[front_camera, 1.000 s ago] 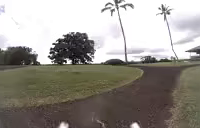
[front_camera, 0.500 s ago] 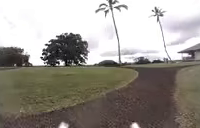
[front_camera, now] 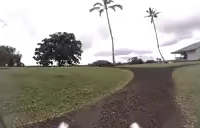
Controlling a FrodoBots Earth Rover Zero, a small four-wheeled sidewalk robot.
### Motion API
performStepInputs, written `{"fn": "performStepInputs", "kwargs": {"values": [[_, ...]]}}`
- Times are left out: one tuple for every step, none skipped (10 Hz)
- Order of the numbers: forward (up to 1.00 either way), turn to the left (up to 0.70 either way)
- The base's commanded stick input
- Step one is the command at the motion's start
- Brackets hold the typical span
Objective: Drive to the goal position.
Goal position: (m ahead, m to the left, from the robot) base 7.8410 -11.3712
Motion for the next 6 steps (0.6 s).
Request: {"fn": "performStepInputs", "kwargs": {"values": [[0.50, -0.27], [0.50, -0.27], [0.50, -0.27], [0.50, -0.27], [0.50, -0.27], [0.50, -0.27]]}}
